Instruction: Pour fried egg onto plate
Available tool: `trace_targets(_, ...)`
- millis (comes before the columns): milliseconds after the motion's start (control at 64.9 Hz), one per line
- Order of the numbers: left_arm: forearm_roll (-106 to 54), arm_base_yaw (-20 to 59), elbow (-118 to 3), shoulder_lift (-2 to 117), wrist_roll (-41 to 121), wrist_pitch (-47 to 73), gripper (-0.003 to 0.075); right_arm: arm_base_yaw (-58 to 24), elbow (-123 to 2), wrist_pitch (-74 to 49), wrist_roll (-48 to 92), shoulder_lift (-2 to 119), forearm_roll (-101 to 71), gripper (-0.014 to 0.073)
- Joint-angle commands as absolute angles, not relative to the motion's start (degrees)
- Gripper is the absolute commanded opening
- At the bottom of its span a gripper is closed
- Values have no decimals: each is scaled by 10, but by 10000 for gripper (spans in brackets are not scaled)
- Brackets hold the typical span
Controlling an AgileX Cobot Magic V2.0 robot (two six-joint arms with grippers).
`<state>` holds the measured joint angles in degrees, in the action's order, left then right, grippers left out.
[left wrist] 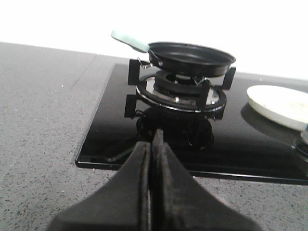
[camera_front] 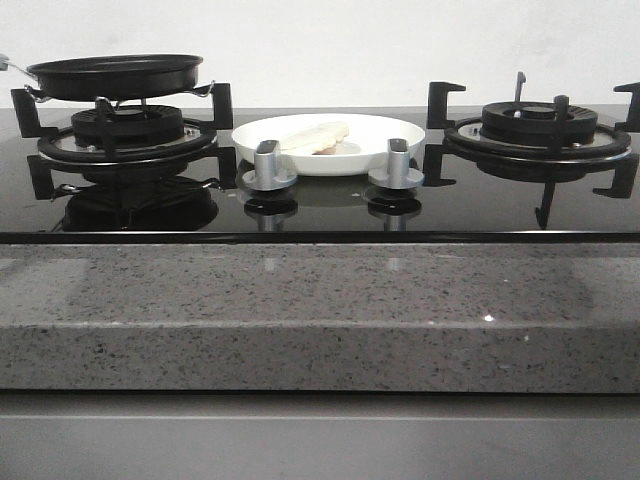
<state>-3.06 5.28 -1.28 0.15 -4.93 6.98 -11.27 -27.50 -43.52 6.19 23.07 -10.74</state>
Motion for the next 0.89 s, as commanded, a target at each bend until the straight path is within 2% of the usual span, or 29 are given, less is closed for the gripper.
trace_targets(0,-36,48,-11,-16,-56,-7,-19,-112,-290,-395,67,233,-105,-68)
trace_targets(92,-36,47,7,-14,-56,-39,-19,-112,-290,-396,67,233,-105,-68)
trace_targets(878,-36,47,6,-13,-56,-28,-19,-112,-290,-396,67,233,-105,-68)
